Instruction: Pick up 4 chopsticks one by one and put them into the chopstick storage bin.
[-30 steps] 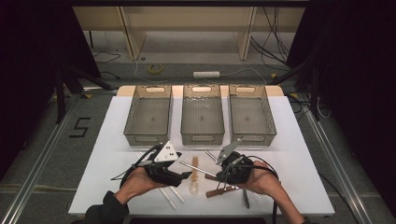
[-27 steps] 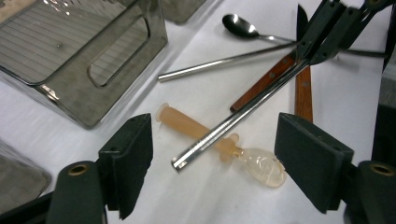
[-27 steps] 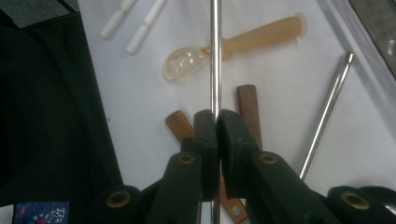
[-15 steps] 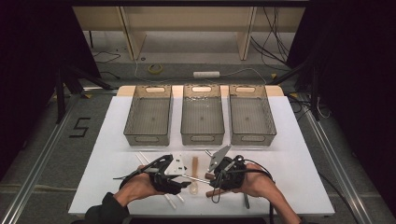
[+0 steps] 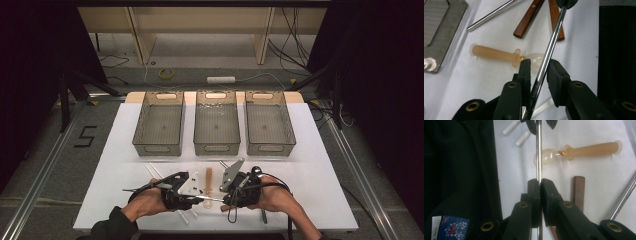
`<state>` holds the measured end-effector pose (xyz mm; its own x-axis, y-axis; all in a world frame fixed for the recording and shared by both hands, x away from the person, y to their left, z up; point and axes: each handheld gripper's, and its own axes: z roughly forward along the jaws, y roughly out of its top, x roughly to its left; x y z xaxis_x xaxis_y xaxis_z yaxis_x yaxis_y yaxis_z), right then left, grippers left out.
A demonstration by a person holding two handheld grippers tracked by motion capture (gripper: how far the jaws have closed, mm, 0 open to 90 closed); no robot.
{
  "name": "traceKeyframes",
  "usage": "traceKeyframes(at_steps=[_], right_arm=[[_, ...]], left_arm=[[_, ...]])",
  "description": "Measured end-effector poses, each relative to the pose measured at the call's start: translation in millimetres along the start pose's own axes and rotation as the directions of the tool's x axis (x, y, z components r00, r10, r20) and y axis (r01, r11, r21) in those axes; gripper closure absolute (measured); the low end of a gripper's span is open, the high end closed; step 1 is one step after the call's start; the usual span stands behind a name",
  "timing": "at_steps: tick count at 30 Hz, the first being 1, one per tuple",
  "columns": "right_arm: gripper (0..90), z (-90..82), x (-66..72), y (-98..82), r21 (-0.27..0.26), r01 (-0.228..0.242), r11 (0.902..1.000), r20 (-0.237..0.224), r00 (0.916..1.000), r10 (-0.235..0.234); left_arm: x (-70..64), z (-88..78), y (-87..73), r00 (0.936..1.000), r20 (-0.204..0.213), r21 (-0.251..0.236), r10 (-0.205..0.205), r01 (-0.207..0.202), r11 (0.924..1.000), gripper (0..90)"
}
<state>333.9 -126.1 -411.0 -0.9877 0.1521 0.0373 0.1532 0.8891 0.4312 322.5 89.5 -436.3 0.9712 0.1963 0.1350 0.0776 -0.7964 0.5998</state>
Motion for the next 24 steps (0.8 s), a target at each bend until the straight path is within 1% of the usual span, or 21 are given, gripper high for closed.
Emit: traceKeyframes(at_steps=[1,4,5,6,7,8,9,10,11,12,13,14,15,16,17,18,19,20,21,22,24], right_arm=[[85.8,-0.5,-0.7,-0.7,-0.002,0.007,1.0000,-0.005,1.0000,-0.007],[84.1,-0.8,-2.5,-2.2,-0.020,0.021,0.9996,0.000,0.9998,-0.021],[79.5,-2.5,-4.2,-3.4,-0.024,-0.001,0.9997,0.017,0.9999,0.001],[78.7,-3.5,-6.5,-4.1,-0.036,-0.017,0.9992,0.030,0.9994,0.018],[74.4,-5.7,-8.8,-5.1,-0.040,-0.031,0.9987,0.023,0.9992,0.032],[67.4,-8.3,-10.4,-6.1,-0.054,-0.040,0.9977,0.028,0.9987,0.042],[64.9,-11.0,-11.9,-6.6,-0.079,-0.064,0.9948,0.042,0.9968,0.068],[64.9,-11.0,-11.9,-6.6,-0.079,-0.064,0.9948,0.042,0.9968,0.068],[60.6,-14.2,-13.3,-7.0,-0.100,-0.080,0.9918,0.050,0.9950,0.086],[53.4,-20.2,-15.2,-7.9,-0.162,-0.101,0.9817,0.080,0.9901,0.115],[52.7,-23.0,-16.2,-8.4,-0.188,-0.120,0.9748,0.080,0.9873,0.137],[52.7,-23.0,-16.2,-8.4,-0.188,-0.120,0.9748,0.080,0.9873,0.137],[50.8,-25.6,-16.6,-9.1,-0.213,-0.127,0.9686,0.085,0.9852,0.148],[47.9,-31.0,-16.7,-11.0,-0.262,-0.146,0.9540,0.110,0.9776,0.180],[47.9,-31.0,-16.7,-11.0,-0.262,-0.146,0.9540,0.110,0.9776,0.180],[45.4,-36.9,-17.0,-13.7,-0.311,-0.162,0.9365,0.130,0.9687,0.211],[45.4,-36.9,-17.0,-13.7,-0.311,-0.162,0.9365,0.130,0.9687,0.211],[44.6,-39.7,-17.0,-15.5,-0.340,-0.166,0.9256,0.146,0.9630,0.226],[42.5,-44.0,-16.6,-20.1,-0.383,-0.178,0.9062,0.149,0.9563,0.251],[42.5,-44.0,-16.6,-20.1,-0.383,-0.178,0.9062,0.149,0.9563,0.251],[40.2,-43.6,-15.9,-29.0,-0.403,-0.200,0.8931,0.154,0.9473,0.281]], left_arm=[[-1.1,0.4,0.1,1.0000,0.001,-0.001,0.003,-0.003,1.0000,75.0],[-3.7,-0.2,1.0,0.9989,0.021,0.013,0.042,-0.042,0.9990,78.2],[-5.3,-0.2,1.4,0.9981,0.032,0.008,0.053,-0.053,0.9986,82.4],[-6.4,-0.3,2.1,0.9974,0.033,0.005,0.064,-0.064,0.9980,83.1],[-6.9,-0.2,2.5,0.9976,0.027,0.007,0.064,-0.064,0.9979,83.2],[-5.8,-0.9,2.2,0.9975,0.024,0.016,0.067,-0.068,0.9976,83.3],[-4.5,-1.6,1.2,0.9980,0.023,0.014,0.059,-0.060,0.9981,83.3],[-2.9,-2.7,-0.1,0.9988,0.015,0.011,0.047,-0.047,0.9988,83.3],[-1.0,-3.6,-1.4,0.9995,0.004,0.008,0.031,-0.031,0.9995,83.4],[1.3,-4.9,-2.5,0.9998,-0.005,0.011,0.021,-0.021,0.9997,83.4],[3.2,-5.8,-3.6,0.9997,-0.017,0.013,0.015,-0.015,0.9998,83.4],[4.4,-6.3,-4.8,0.9996,-0.029,0.012,0.000,0.000,0.9999,83.4],[5.9,-7.0,-6.0,0.9992,-0.038,0.011,-0.011,0.012,0.9999,83.4],[7.4,-7.6,-7.2,0.9986,-0.047,0.010,-0.024,0.024,0.9996,83.4],[8.7,-8.1,-8.2,0.9974,-0.059,0.010,-0.043,0.043,0.9990,83.4],[10.2,-8.8,-9.3,0.9959,-0.071,0.009,-0.056,0.056,0.9984,83.4],[11.9,-9.8,-10.2,0.9942,-0.081,0.005,-0.070,0.071,0.9975,83.4],[13.4,-10.8,-11.1,0.9920,-0.088,-0.003,-0.090,0.090,0.9960,83.4],[15.1,-11.8,-11.9,0.9881,-0.101,-0.020,-0.116,0.115,0.9932,83.4],[16.9,-13.6,-12.6,0.9848,-0.108,-0.029,-0.135,0.133,0.9907,83.4],[20.3,-17.4,-13.7,0.9770,-0.126,-0.051,-0.172,0.167,0.9846,83.4]])
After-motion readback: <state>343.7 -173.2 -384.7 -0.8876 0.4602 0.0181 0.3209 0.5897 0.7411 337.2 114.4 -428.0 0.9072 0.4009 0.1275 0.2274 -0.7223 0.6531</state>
